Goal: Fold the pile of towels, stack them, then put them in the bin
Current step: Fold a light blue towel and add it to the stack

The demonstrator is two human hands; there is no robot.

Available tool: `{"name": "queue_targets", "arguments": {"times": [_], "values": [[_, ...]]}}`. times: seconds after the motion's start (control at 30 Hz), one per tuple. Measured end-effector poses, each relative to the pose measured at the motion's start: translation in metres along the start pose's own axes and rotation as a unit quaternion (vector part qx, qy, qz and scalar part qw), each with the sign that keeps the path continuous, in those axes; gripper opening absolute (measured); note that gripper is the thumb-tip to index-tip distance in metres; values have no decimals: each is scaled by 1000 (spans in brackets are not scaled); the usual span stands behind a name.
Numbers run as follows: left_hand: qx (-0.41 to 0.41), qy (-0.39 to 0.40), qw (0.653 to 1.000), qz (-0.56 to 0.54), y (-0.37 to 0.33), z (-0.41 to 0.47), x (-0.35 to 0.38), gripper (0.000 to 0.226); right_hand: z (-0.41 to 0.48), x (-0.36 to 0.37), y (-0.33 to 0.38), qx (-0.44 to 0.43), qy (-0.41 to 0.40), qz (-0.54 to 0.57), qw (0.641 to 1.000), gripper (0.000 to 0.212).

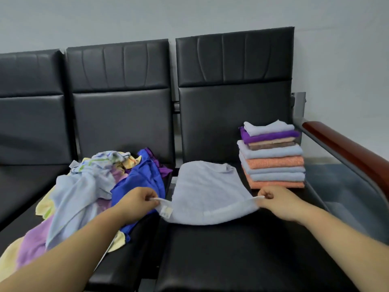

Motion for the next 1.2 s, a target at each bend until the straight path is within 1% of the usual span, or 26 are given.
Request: {"name": "queue_targets", "arguments": {"times": [0.13, 0.2, 0.23, 0.3, 0.37, 0.43, 0.47, 0.57, 0.67, 0.7, 0.77, 0.83, 0.93, 1.03, 1.1, 1.13, 1.2], "values": [[6, -18, 994, -110, -6, -4, -7, 13, -6, -4, 10, -33, -31, 57, 997, 25], [-4, -19, 988, -151, -9, -7, -12, 14, -8, -7, 13, -19, -34, 45, 998, 30], [-12, -9, 985, -171, -9, -9, -14, 15, -8, -9, 12, 4, -27, 33, 999, 29], [-37, 44, 976, -208, -9, -15, -13, 15, -13, -10, 11, 80, 12, 13, 997, 21], [-68, 118, 965, -225, -9, -23, -6, 15, -21, -11, 9, 140, 50, 0, 989, 14], [-86, 162, 956, -227, -10, -30, 1, 13, -24, -9, 10, 139, 69, -2, 988, 21], [-94, 165, 955, -230, -8, -30, 5, 14, -24, -7, 11, 126, 69, -1, 990, 24], [-116, 132, 955, -238, -2, -26, 15, 23, -20, 5, 19, 74, 46, 17, 996, 23], [-127, 117, 960, -222, -2, -23, 23, 23, -17, 22, 28, 13, 43, 58, 997, 25], [-130, 107, 961, -222, -2, -22, 26, 22, -17, 29, 29, -3, 53, 55, 997, 24], [-136, 82, 960, -228, -3, -20, 31, 20, -15, 45, 28, -16, 89, -14, 996, 21], [-138, 72, 960, -235, -7, -18, 38, 17, -13, 54, 23, -3, 108, -84, 991, 23], [-157, 92, 945, -273, -15, -16, 49, 20, -15, 50, 16, 48, 124, -94, 987, 23], [-179, 132, 928, -298, -21, -17, 58, 19, -28, 44, 7, 82, 173, -126, 973, 15], [-191, 164, 920, -302, -25, -22, 64, 24, -39, 41, -3, 113, 196, -108, 968, 9], [-195, 163, 920, -297, -25, -22, 61, 25, -39, 41, -6, 123, 193, -85, 970, 8], [-195, 159, 924, -290, -30, -23, 62, 24, -42, 37, -11, 113, 183, -82, 973, 12]]}}
Point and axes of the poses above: each hand's wrist, its own z-axis towards the middle knuckle, its own x-axis out of the palm, y = z × x, the point moved 5 cm from there along z, towards the middle knuckle, and after that the axes turned 4 degrees about z, right-handed, at the moved point
